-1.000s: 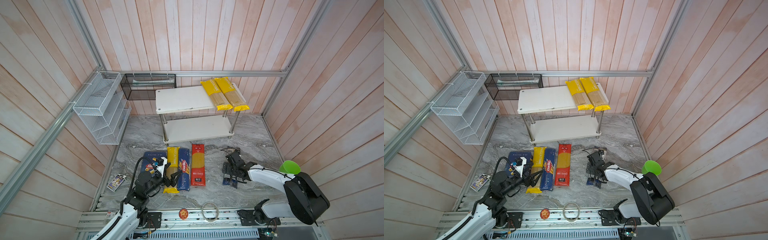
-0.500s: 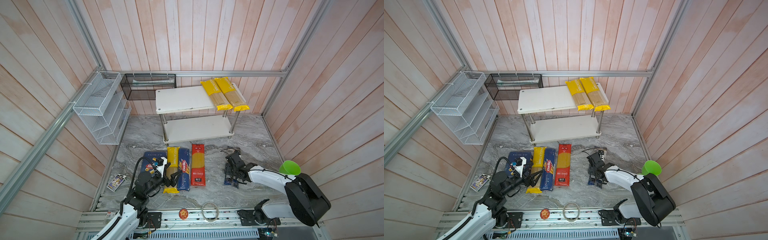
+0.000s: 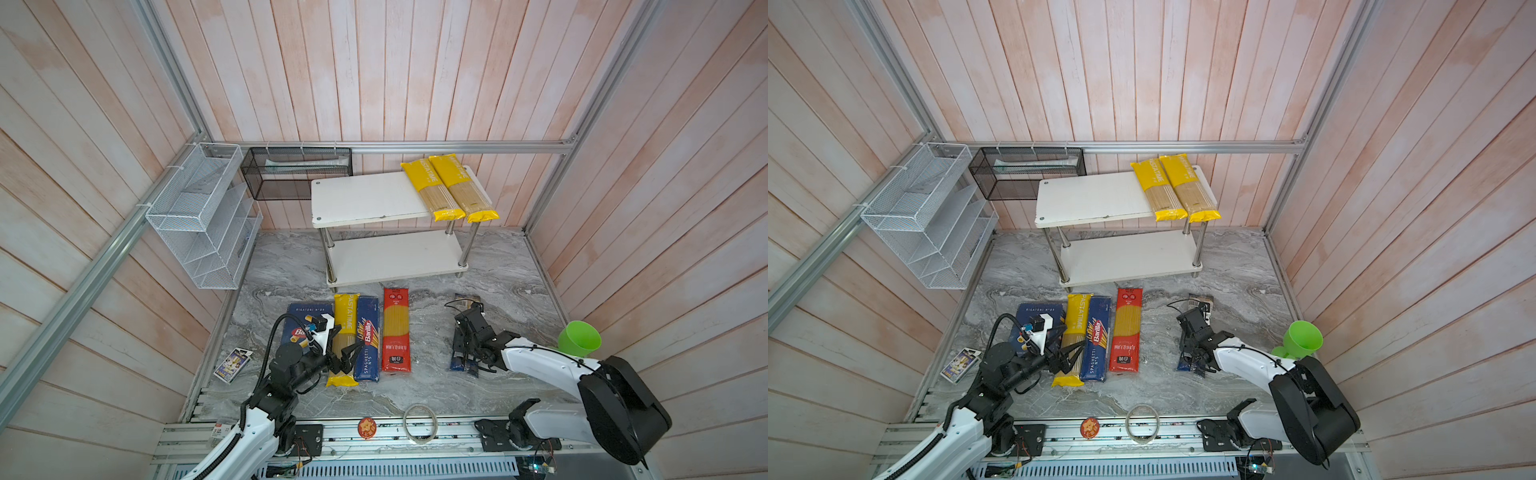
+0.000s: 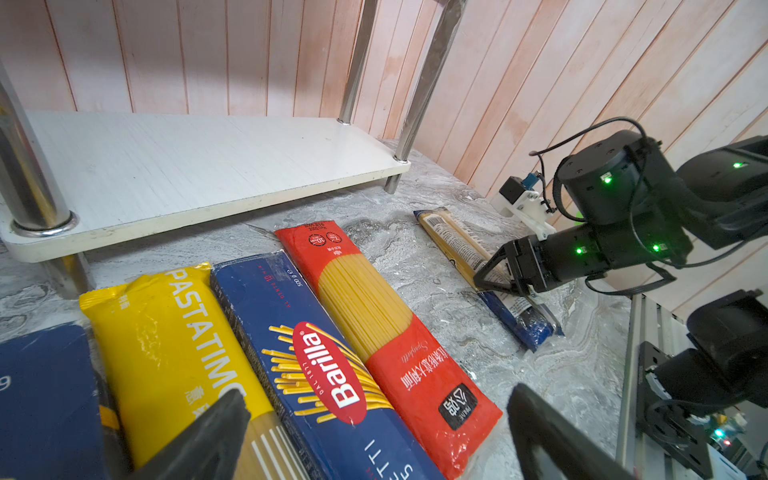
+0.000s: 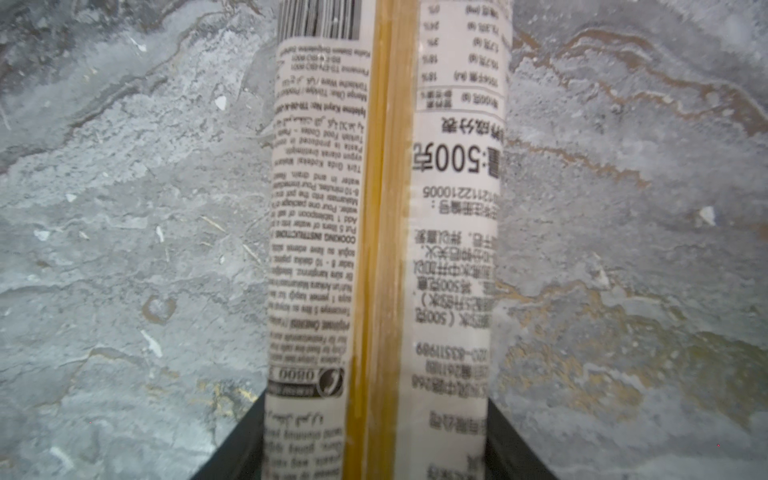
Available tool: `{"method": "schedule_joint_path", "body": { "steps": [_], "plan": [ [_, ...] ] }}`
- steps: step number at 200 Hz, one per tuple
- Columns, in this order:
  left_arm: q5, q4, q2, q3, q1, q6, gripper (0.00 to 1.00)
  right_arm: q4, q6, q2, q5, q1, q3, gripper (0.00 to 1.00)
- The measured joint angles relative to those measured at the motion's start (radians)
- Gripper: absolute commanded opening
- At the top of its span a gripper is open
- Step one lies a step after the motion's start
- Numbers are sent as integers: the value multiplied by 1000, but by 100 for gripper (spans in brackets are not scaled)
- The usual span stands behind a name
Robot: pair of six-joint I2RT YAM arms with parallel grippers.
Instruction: Place and organize the pasta boxes and bags onto the shelf
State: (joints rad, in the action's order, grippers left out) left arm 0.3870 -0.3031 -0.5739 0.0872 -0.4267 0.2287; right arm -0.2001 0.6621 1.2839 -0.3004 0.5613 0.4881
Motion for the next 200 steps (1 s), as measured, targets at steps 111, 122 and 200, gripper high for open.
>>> {"method": "schedule_joint_path", "body": {
  "steps": [111, 122, 200],
  "plan": [
    [0, 0, -1, 0, 0, 0, 100, -24, -4, -110, 37, -26, -35, 39],
    [0, 0, -1, 0, 0, 0, 100, -32, -5, -124, 42, -31, -38, 37],
    [-2, 0, -1, 0, 0, 0, 100, -63, -26, -229, 69, -39, -68, 24]
  ]
}}
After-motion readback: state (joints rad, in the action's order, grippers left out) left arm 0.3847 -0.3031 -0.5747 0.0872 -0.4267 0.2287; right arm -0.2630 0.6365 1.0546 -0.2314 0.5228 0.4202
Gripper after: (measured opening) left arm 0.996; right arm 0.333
